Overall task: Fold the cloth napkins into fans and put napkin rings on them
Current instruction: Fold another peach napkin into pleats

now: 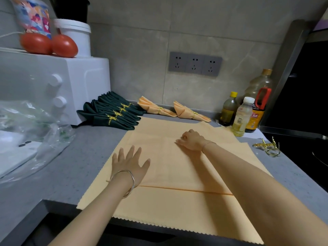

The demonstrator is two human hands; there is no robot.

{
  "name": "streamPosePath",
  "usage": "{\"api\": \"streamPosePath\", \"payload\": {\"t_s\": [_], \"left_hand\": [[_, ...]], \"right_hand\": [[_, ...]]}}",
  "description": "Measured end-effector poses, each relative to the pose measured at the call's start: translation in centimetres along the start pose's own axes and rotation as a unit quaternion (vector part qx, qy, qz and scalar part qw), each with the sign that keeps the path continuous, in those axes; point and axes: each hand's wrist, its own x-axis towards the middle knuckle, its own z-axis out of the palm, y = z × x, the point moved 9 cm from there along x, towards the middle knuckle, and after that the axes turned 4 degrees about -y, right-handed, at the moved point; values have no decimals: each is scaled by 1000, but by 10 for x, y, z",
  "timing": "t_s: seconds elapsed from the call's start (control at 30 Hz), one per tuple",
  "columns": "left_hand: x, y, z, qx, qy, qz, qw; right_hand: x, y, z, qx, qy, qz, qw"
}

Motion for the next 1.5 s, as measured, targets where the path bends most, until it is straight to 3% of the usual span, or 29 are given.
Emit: {"api": "streamPosePath", "payload": {"t_s": [0.1, 0.2, 0.37, 0.53, 0.67, 0.97, 1.03, 1.23, 1.5], "left_hand": [[1, 1, 1, 2, 0, 1, 1000], [2, 0, 2, 2, -1, 0, 1000], [1, 0, 1, 2, 1, -1, 1000], [0, 0, -1, -4, 7, -1, 1000], [-2, -1, -6, -34, 31, -6, 999], [-21, 0, -32, -258, 95, 32, 961], [-29, 6, -35, -228, 81, 64, 968], [-57, 29, -13, 1, -19, 107, 994], [-68, 42, 1, 80, -51, 115, 989]], "right_hand": [[17, -16, -2, -38, 17, 19, 999], [31, -41, 3, -49, -20, 15, 999], [45, -97, 13, 0, -66, -51, 997], [36, -152, -3, 107, 24, -169, 979], [8, -166, -20, 96, 92, -224, 966], [-95, -92, -31, 86, 163, -248, 951], [-117, -73, -25, 74, 154, -246, 954], [-162, -22, -8, 71, 156, -242, 955], [-186, 2, 7, 82, 143, -250, 954]]}}
